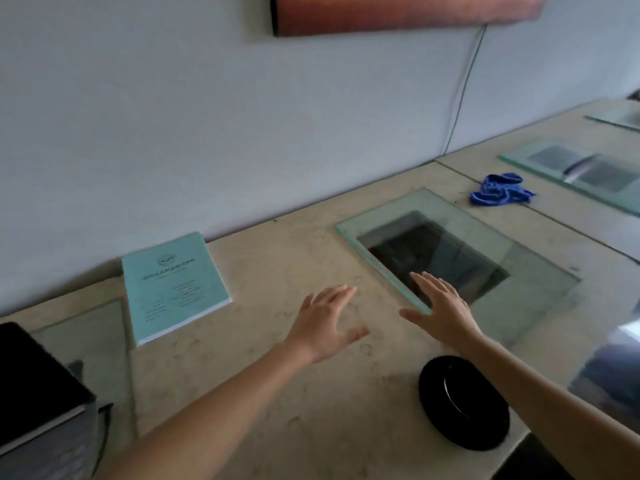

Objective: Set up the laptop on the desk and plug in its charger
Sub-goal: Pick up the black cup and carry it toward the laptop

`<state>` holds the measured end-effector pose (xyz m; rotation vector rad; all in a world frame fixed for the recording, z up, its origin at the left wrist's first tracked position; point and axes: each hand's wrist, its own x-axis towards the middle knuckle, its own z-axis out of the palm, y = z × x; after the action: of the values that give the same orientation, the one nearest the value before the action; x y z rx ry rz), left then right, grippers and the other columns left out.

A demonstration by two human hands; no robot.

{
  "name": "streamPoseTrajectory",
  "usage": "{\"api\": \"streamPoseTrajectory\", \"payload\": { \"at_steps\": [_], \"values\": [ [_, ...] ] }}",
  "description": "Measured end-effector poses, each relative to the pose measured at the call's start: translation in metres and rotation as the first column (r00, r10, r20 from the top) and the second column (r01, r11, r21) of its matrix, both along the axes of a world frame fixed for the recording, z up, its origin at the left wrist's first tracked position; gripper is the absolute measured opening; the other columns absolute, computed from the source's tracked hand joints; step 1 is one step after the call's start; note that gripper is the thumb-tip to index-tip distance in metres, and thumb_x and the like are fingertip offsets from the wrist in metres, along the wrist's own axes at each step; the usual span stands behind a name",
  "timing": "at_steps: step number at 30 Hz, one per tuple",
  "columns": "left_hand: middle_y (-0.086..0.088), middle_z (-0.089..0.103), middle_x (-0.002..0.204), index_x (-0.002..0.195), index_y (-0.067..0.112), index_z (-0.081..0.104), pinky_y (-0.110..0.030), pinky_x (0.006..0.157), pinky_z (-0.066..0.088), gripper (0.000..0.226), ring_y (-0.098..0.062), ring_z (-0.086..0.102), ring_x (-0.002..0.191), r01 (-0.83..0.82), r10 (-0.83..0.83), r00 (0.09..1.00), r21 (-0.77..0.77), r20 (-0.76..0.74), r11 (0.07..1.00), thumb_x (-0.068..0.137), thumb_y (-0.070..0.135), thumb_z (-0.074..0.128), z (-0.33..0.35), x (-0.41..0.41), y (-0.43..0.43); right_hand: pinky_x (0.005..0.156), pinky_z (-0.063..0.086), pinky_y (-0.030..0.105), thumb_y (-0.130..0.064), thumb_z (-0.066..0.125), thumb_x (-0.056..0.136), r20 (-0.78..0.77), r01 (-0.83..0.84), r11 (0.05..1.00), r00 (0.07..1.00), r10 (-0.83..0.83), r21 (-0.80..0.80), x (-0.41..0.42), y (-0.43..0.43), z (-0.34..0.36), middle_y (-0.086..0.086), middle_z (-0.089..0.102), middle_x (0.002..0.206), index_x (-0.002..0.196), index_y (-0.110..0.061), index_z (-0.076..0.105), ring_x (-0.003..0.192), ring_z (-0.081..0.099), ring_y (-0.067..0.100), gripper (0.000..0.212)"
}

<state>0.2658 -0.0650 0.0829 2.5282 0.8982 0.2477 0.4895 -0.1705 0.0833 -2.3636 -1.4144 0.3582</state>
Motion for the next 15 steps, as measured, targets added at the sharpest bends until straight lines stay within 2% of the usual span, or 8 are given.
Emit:
{"api": "streamPoseTrajectory", "payload": {
  "at_steps": [3,6,8,10,13,15],
  "values": [
    [0.003,0.025,0.156,0.148,0.029,0.02,-0.038,0.116,0.022,0.085,-0.015,0.023,0.143,0.103,-0.11,0.993,-0.122,-0.052,0.987,0.079,0.069,0.048,-0.021,0.041,-0.031,0.112,0.03,0.051,-0.053,0.069,0.077,-0.051,0.123,0.992,0.991,-0.124,-0.024,0.032,-0.056,-0.018,0.003,0.028,0.156,0.147,-0.029,0.03,0.143,0.024,0.027,0.084],
    [0.004,0.024,0.157,0.148,0.033,0.018,-0.04,0.112,0.028,0.086,-0.018,0.025,0.143,0.13,-0.171,0.978,-0.289,-0.119,0.949,0.077,0.071,0.049,-0.041,0.076,-0.056,0.113,0.031,0.044,-0.05,0.07,0.078,-0.142,0.248,0.967,0.957,-0.254,-0.059,0.052,-0.104,-0.041,0.009,0.03,0.154,0.145,-0.024,0.036,0.141,0.028,0.029,0.08],
    [0.002,0.025,0.156,0.147,0.035,0.018,-0.042,0.11,0.03,0.085,-0.02,0.027,0.142,0.093,-0.176,0.971,-0.421,-0.162,0.902,0.076,0.07,0.051,-0.055,0.096,-0.071,0.114,0.029,0.039,-0.05,0.069,0.079,-0.235,0.326,0.941,0.911,-0.339,-0.091,0.057,-0.133,-0.058,0.012,0.03,0.153,0.145,-0.021,0.038,0.141,0.029,0.028,0.078],
    [-0.003,0.027,0.155,0.147,0.029,0.02,-0.042,0.112,0.031,0.084,-0.023,0.03,0.14,0.015,-0.134,0.977,-0.583,-0.163,0.812,0.079,0.063,0.056,-0.069,0.116,-0.084,0.114,0.029,0.037,-0.052,0.067,0.08,-0.328,0.385,0.911,0.85,-0.413,-0.149,0.061,-0.156,-0.078,0.012,0.032,0.152,0.145,-0.019,0.037,0.139,0.032,0.027,0.079],
    [-0.011,0.029,0.153,0.146,0.017,0.024,-0.041,0.112,0.032,0.08,-0.025,0.033,0.138,-0.119,-0.007,0.986,-0.744,-0.164,0.658,0.083,0.047,0.063,-0.087,0.135,-0.091,0.104,0.043,0.043,-0.054,0.064,0.08,-0.471,0.426,0.875,0.738,-0.483,-0.23,0.059,-0.173,-0.1,0.012,0.037,0.146,0.145,-0.018,0.036,0.126,0.047,0.026,0.079],
    [-0.014,0.032,0.151,0.145,0.014,0.025,-0.041,0.11,0.034,0.079,-0.026,0.036,0.136,-0.174,0.042,0.981,-0.776,-0.187,0.606,0.083,0.04,0.066,-0.098,0.14,-0.09,0.09,0.055,0.046,-0.053,0.064,0.081,-0.58,0.471,0.851,0.635,-0.511,-0.233,0.056,-0.176,-0.108,0.008,0.039,0.141,0.143,-0.021,0.038,0.116,0.052,0.022,0.075]
  ]
}}
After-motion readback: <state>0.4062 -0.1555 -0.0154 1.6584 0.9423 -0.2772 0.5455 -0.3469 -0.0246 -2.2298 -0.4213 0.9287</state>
